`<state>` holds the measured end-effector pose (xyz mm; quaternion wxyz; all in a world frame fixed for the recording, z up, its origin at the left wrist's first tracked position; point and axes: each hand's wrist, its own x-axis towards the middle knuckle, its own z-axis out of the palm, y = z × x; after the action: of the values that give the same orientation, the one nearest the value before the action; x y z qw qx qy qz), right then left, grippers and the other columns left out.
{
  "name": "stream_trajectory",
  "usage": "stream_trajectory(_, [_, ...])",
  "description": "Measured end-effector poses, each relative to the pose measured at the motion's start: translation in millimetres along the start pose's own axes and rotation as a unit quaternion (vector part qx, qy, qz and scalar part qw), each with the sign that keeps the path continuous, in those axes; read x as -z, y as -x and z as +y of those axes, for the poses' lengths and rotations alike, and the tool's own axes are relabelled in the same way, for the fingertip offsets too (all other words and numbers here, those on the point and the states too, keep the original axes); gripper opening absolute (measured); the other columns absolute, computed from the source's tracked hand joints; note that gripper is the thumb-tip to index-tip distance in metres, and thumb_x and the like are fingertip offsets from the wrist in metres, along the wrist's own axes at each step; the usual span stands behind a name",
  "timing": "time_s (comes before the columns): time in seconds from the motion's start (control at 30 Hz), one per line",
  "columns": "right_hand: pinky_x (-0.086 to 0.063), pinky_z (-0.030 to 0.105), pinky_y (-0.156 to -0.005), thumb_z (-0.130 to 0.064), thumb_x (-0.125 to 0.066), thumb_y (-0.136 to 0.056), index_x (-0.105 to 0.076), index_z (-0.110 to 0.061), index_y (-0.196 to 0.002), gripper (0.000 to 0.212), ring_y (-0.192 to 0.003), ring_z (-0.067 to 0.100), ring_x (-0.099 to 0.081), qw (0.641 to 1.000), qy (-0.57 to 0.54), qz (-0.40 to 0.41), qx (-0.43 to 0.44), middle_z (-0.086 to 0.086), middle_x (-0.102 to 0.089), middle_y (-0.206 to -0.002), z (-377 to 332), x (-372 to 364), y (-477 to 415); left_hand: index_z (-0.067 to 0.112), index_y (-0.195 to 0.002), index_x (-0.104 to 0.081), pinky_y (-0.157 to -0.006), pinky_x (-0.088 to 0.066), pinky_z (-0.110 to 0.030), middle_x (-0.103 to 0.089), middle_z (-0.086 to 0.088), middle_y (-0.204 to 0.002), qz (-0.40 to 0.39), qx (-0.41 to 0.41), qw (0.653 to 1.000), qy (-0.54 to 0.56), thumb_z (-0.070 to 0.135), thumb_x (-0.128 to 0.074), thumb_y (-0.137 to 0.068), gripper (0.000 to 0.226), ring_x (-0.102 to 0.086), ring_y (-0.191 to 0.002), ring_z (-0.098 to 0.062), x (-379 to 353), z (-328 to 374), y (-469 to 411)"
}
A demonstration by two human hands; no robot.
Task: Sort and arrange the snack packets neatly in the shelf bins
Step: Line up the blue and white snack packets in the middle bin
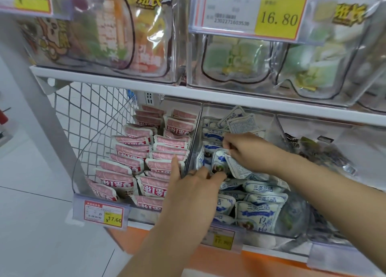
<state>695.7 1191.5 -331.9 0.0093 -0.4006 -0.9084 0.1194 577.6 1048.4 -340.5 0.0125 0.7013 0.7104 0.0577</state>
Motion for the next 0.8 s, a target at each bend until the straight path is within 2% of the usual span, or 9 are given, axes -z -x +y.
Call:
stream_trajectory(0.17, [-0.038, 0.033, -0.062, -0.011, -0.042, -0.093, -0.044, -0.019, -0.082, 0.014, -0.066, 0.016, -0.044, 0.997, -0.077, 0.030, 0.004, -0.001, -0.052, -0.073, -10, 10, 21, 0.030, -0.138, -0.035, -0.111, 0.014, -0.054, -0.054, 0.004, -0.124, -0.015, 0.000, 1.000, -0.009, 0.000, -0.038, -0.088, 0.059, -0.047, -0.121, -0.020, 2, 3, -2])
stream_trajectory(0.27, [-0.038, 0.026, -0.059, -0.017, -0.043, -0.096, -0.048, -0.021, -0.083, 0.014, -0.065, 0.009, -0.047, 0.993, -0.108, 0.053, -0.006, -0.007, -0.054, -0.073, -21, 5, 41, 0.031, -0.134, -0.042, -0.111, 0.012, -0.053, -0.058, 0.007, -0.115, -0.013, -0.004, 1.000, -0.026, 0.001, -0.039, -0.090, 0.053, -0.049, -0.117, -0.016, 5, 4, 0])
stream_trajectory(0.37, [-0.036, 0.025, -0.055, -0.018, -0.043, -0.097, -0.052, -0.019, -0.084, 0.015, -0.059, 0.006, -0.044, 0.987, -0.135, 0.088, -0.016, -0.008, -0.053, -0.069, -26, -6, 53, 0.039, -0.129, -0.047, -0.113, 0.010, -0.047, -0.058, 0.016, -0.120, 0.041, -0.001, 0.999, -0.010, 0.011, -0.043, -0.095, 0.045, -0.050, -0.117, -0.007, 13, -4, 5])
stream_trajectory(0.5, [-0.035, 0.024, -0.053, -0.020, -0.043, -0.097, -0.052, -0.019, -0.080, 0.019, -0.056, 0.006, -0.042, 0.985, -0.157, 0.067, -0.024, -0.009, -0.050, -0.065, -22, -3, 51, 0.040, -0.121, -0.057, -0.112, -0.012, -0.037, -0.061, 0.015, -0.119, 0.124, 0.019, 0.992, 0.014, 0.024, -0.046, -0.096, 0.032, -0.050, -0.116, -0.010, 29, -17, -6])
stream_trajectory(0.63, [-0.034, 0.014, -0.050, -0.017, -0.045, -0.096, -0.055, -0.016, -0.080, 0.019, -0.056, -0.002, -0.041, 0.980, -0.191, 0.059, -0.008, -0.017, -0.047, -0.064, -17, 0, 52, 0.037, -0.119, -0.060, -0.101, -0.031, -0.039, -0.065, 0.006, -0.115, 0.044, 0.009, 0.996, -0.079, 0.025, -0.047, -0.095, 0.030, -0.053, -0.111, -0.020, 36, -24, -49])
stream_trajectory(0.7, [-0.034, 0.010, -0.051, -0.019, -0.048, -0.095, -0.058, -0.015, -0.083, 0.016, -0.057, -0.004, -0.043, 0.977, -0.205, 0.064, -0.002, -0.019, -0.048, -0.066, -15, -2, 55, 0.032, -0.118, -0.061, -0.086, -0.044, -0.035, -0.067, 0.000, -0.108, 0.008, -0.011, 0.988, -0.154, 0.019, -0.052, -0.092, 0.030, -0.060, -0.098, -0.020, 34, -22, -72])
stream_trajectory(0.77, [-0.040, 0.013, -0.058, -0.022, -0.051, -0.094, -0.061, -0.014, -0.085, 0.015, -0.066, 0.002, -0.050, 0.974, -0.217, 0.065, 0.001, -0.015, -0.054, -0.073, -13, -4, 57, 0.021, -0.121, -0.059, -0.069, -0.044, -0.031, -0.066, -0.005, -0.103, -0.019, -0.036, 0.973, -0.226, 0.014, -0.054, -0.090, 0.032, -0.062, -0.091, -0.022, 30, -16, -86])
stream_trajectory(0.8, [-0.045, 0.020, -0.065, -0.024, -0.052, -0.093, -0.062, -0.015, -0.086, 0.015, -0.073, 0.007, -0.055, 0.974, -0.218, 0.065, -0.001, -0.012, -0.059, -0.079, -13, -5, 57, 0.017, -0.122, -0.057, -0.070, -0.044, -0.032, -0.065, -0.006, -0.103, -0.033, -0.043, 0.966, -0.251, 0.012, -0.054, -0.089, 0.034, -0.061, -0.093, -0.023, 27, -12, -90])
